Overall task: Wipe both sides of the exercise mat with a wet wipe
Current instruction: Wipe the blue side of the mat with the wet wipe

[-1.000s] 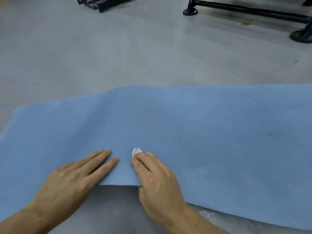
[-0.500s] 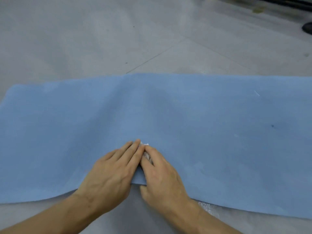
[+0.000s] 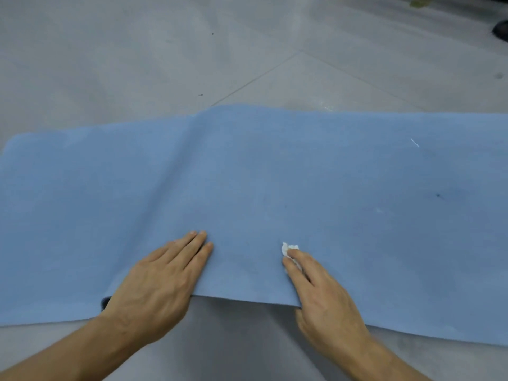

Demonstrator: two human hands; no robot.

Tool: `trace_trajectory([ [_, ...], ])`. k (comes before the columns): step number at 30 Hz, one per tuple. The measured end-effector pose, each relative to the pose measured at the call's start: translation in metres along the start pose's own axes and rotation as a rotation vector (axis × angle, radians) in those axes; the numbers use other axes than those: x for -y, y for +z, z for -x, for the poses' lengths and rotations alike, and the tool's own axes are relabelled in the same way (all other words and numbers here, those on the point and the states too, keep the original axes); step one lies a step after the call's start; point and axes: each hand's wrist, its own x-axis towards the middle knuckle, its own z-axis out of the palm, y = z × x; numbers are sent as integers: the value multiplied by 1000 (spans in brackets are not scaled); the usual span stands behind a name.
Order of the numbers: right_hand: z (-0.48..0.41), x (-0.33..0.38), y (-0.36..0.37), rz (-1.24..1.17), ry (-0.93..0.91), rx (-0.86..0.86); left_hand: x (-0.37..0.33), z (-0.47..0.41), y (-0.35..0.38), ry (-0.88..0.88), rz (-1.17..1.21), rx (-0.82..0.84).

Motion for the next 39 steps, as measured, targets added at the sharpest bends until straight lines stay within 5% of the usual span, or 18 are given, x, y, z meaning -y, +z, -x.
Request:
trace_trajectory([
  [12, -18, 67, 55, -147, -52, -51, 48, 50, 14, -141, 121, 194],
  [21, 23, 62, 71, -155, -13, 274, 45, 82, 75, 8, 285, 643],
  [31, 4, 77, 72, -130, -27, 307, -45, 31, 80, 53, 262, 277],
  [39, 19, 34, 57, -12, -5, 389, -18, 40, 94, 67, 139, 248],
])
